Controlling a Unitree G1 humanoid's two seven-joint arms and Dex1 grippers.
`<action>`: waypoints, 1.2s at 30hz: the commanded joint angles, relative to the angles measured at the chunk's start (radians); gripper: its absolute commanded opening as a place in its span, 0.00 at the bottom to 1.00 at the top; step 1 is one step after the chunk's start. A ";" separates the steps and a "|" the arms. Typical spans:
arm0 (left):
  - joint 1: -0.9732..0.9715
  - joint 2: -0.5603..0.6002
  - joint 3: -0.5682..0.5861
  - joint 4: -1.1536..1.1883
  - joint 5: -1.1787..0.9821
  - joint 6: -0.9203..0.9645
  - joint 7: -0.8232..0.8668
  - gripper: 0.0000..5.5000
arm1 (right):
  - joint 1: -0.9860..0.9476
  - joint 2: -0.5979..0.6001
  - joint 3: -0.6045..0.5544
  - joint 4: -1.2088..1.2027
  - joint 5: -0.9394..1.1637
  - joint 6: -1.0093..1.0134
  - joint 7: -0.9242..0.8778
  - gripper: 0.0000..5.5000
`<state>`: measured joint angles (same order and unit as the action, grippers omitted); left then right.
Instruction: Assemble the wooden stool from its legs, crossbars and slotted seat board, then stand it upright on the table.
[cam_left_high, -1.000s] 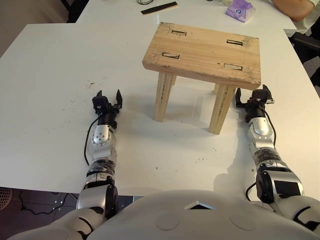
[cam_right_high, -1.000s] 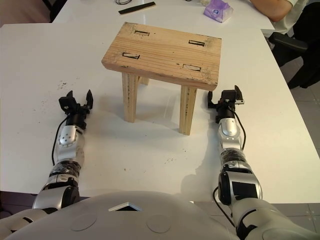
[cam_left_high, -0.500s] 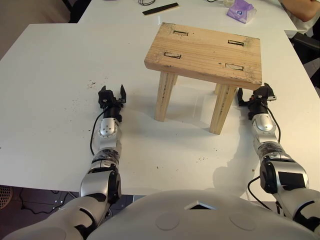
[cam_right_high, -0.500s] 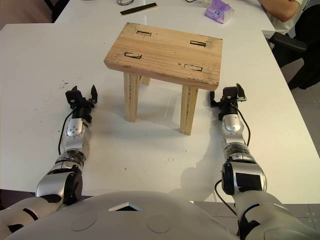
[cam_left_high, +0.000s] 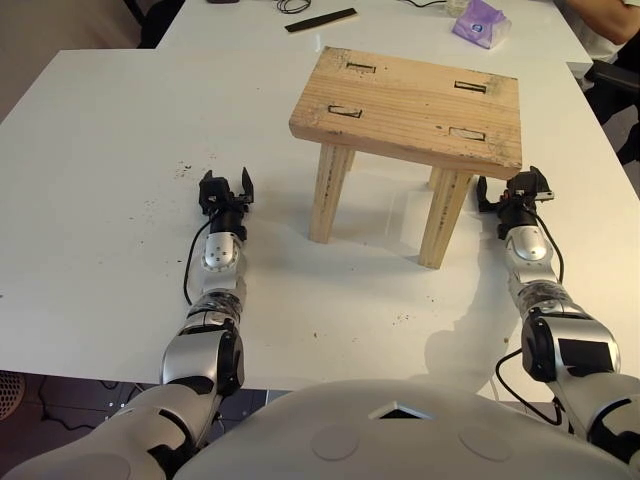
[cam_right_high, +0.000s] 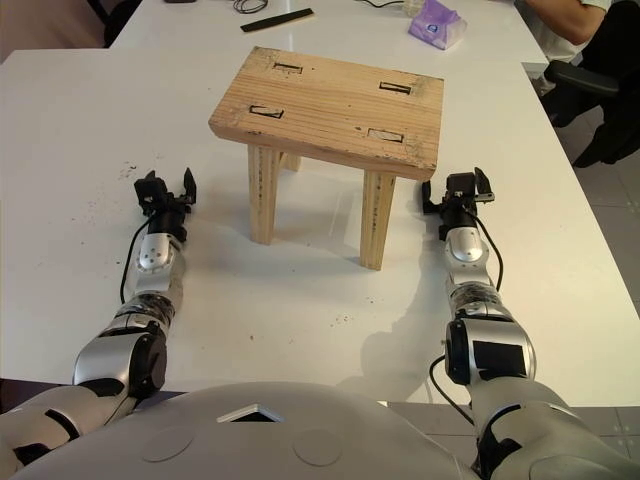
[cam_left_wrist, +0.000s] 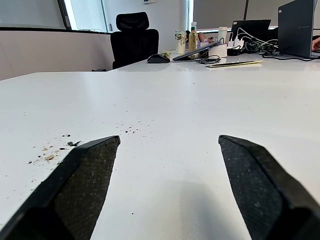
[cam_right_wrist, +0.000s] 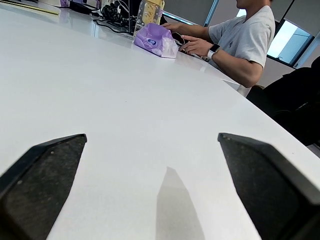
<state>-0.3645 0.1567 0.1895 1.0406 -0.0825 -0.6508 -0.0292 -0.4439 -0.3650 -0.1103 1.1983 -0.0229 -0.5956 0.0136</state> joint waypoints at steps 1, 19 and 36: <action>0.110 -0.034 -0.026 0.061 0.032 0.019 0.001 0.67 | 0.066 0.027 0.018 0.029 -0.028 0.022 -0.007 0.88; 0.127 0.000 -0.058 0.056 0.057 0.027 0.007 0.67 | 0.134 0.065 0.044 0.021 -0.042 -0.019 -0.076 0.88; 0.088 0.104 0.013 0.049 -0.010 0.091 -0.053 0.67 | 0.189 0.095 0.059 -0.010 -0.048 -0.064 -0.133 0.88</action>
<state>-0.3245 0.2443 0.1964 1.0495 -0.0914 -0.6279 -0.0552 -0.3440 -0.3046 -0.0468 1.1428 -0.0642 -0.6977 -0.1112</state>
